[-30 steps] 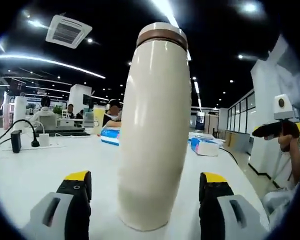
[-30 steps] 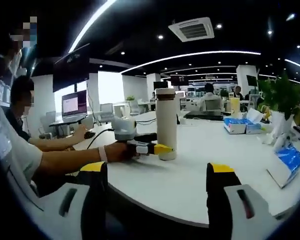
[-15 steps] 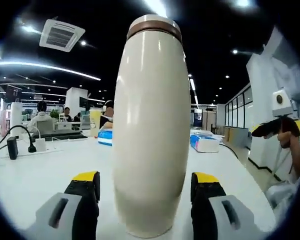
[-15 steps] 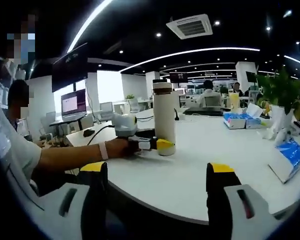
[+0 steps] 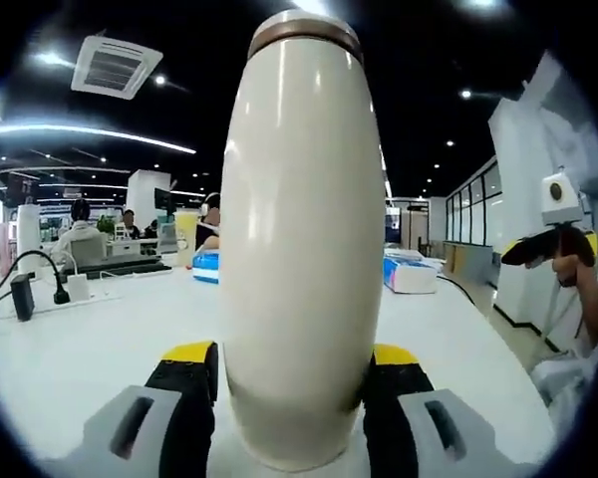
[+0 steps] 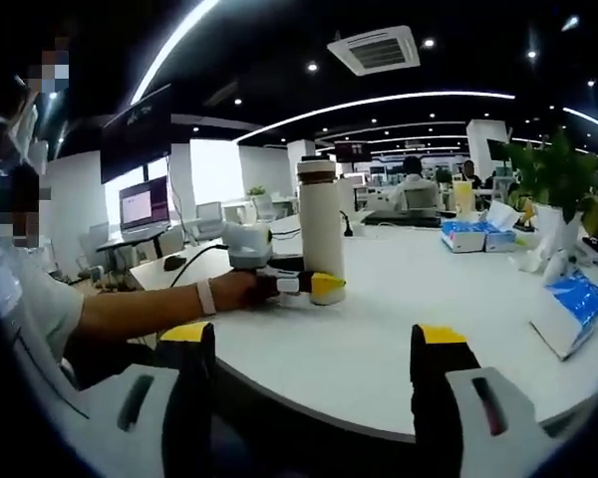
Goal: Grasp the water cup twist off the cup lid place the cup lid on the table
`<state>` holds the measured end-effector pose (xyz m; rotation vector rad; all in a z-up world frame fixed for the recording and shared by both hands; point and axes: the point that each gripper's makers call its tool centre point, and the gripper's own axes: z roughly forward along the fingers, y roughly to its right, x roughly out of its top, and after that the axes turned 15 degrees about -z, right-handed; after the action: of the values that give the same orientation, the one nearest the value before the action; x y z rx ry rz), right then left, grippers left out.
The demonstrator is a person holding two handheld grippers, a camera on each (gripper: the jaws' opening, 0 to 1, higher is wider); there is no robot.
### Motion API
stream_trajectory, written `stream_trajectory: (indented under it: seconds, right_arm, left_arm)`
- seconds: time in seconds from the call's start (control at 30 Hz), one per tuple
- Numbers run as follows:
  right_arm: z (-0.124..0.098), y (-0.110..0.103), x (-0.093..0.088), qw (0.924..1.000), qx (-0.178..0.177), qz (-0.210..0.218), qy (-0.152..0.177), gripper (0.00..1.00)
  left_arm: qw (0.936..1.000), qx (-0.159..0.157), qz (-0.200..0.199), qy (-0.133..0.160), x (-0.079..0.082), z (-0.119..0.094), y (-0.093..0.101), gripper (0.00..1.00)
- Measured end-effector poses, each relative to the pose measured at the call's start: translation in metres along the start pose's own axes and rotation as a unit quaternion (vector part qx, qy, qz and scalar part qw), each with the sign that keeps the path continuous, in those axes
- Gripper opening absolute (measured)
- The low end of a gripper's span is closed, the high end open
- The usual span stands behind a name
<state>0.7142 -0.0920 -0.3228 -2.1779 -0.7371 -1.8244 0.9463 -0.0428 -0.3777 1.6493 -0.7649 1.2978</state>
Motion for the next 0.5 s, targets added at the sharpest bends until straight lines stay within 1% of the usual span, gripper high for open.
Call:
stream_trajectory:
  seconds: [0.13, 0.27, 0.5]
  right_arm:
    - [0.001, 0.0, 0.005, 1.0, -0.001, -0.008, 0.005, 0.81]
    - [0.003, -0.003, 0.01, 0.9999, 0.003, -0.008, 0.008, 0.81]
    - [0.016, -0.004, 0.028, 0.9995, 0.012, -0.025, 0.015, 0.81]
  left_arm:
    - [1.0, -0.002, -0.002, 0.0, 0.0, 0.0, 0.0, 0.58]
    - [0.9999, -0.011, 0.005, 0.0, 0.0, -0.001, 0.005, 0.54]
    - [0.9999, -0.012, 0.007, -0.001, -0.001, 0.0, 0.005, 0.53]
